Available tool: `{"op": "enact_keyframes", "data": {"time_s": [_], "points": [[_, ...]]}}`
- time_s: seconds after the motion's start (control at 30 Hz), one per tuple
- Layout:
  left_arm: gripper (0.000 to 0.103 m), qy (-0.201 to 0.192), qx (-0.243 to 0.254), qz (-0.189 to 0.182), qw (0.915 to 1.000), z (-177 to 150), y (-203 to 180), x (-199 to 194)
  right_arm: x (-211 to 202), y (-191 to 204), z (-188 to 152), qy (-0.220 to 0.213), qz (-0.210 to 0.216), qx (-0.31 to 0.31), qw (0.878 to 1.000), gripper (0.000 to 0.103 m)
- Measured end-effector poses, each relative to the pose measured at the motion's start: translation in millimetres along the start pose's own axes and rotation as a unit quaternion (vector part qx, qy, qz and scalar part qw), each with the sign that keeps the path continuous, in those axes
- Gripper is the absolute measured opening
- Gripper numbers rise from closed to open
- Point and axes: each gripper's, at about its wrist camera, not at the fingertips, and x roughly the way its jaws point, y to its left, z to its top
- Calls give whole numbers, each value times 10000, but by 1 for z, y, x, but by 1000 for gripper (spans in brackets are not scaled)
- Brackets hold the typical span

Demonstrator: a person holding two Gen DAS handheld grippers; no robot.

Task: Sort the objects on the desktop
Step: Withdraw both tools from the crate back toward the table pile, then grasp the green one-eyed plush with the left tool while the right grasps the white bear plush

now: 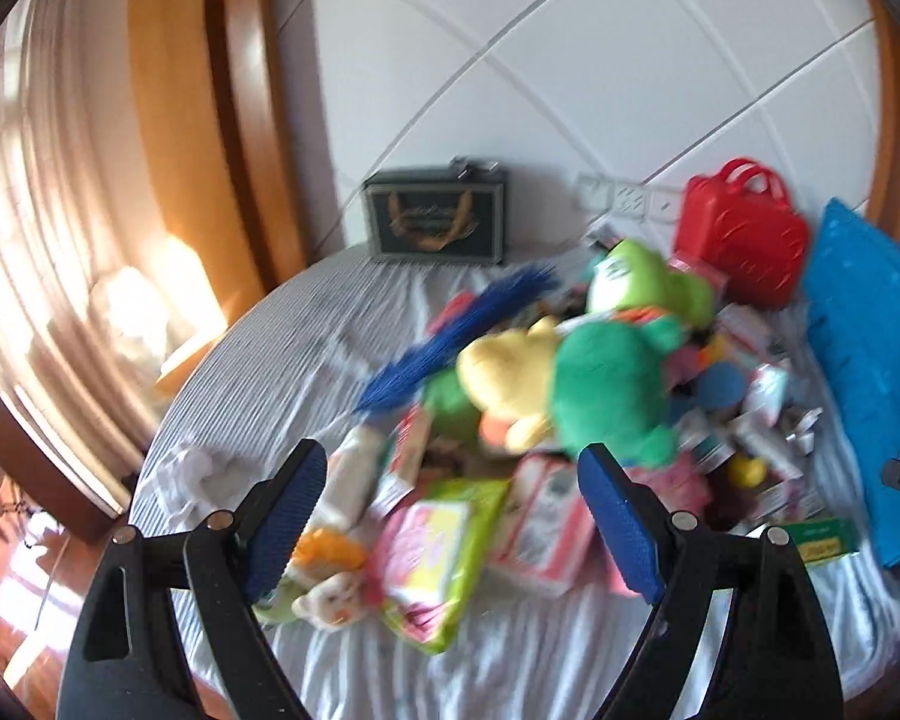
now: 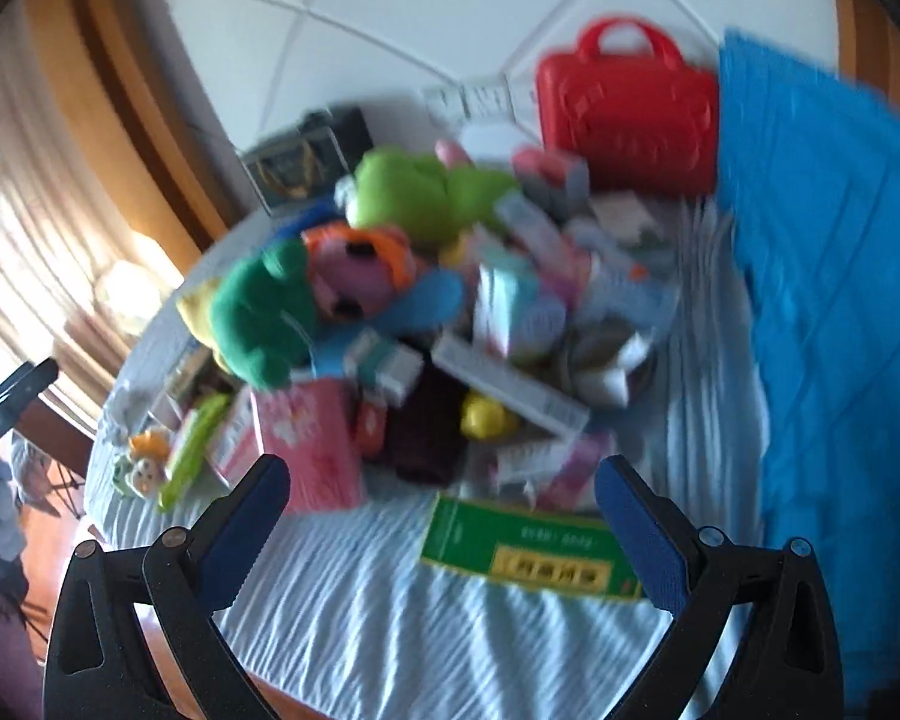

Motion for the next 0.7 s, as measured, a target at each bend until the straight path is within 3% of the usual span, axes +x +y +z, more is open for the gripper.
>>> {"op": "enact_keyframes", "data": {"time_s": [0.1,0.27,0.47,0.7], "points": [[86,323,-148,213,9991,-23,24,18,25,-1,-11,302,-75,-29,9995,103],[86,814,-332,345,9955,-55,31,39,49,13,-15,435,59,-395,9983,103],[86,1132,-395,174,9926,-76,29,62,62,43,-21,611,260,-796,9946,103],[86,1359,-605,382,9881,-88,83,85,82,69,-25,726,147,-725,9946,103]]}}
